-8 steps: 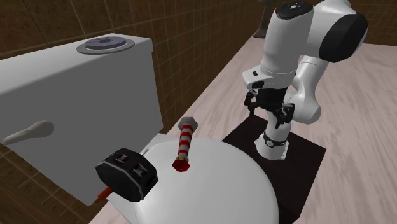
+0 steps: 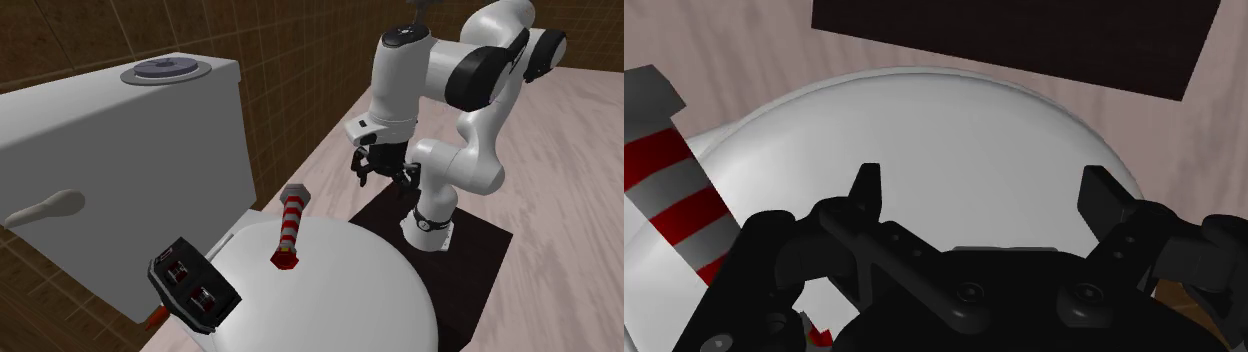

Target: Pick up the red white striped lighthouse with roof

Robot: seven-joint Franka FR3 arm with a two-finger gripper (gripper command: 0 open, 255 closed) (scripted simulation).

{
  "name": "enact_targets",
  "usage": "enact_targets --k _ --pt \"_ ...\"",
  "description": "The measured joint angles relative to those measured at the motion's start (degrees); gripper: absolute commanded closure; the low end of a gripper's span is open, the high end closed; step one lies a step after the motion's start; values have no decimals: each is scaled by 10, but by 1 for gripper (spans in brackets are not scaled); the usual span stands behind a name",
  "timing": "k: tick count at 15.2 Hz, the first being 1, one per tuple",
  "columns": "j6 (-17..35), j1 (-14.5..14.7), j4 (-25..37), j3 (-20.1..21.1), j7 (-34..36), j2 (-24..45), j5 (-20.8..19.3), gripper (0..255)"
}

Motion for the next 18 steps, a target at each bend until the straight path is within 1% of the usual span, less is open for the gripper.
enact_targets --k 2,6,10,13,16,18 --pt "31 0 -2 -33 -52 19 -20 0" --pt "94 8 6 -93 -148 67 -44 0" --pt "156 26 35 -156 -249 138 -48 0" --pt "204 47 65 -202 -329 204 -32 0" --pt "236 68 107 -246 -418 271 0 0" --pt "255 81 138 -274 -483 321 33 0"
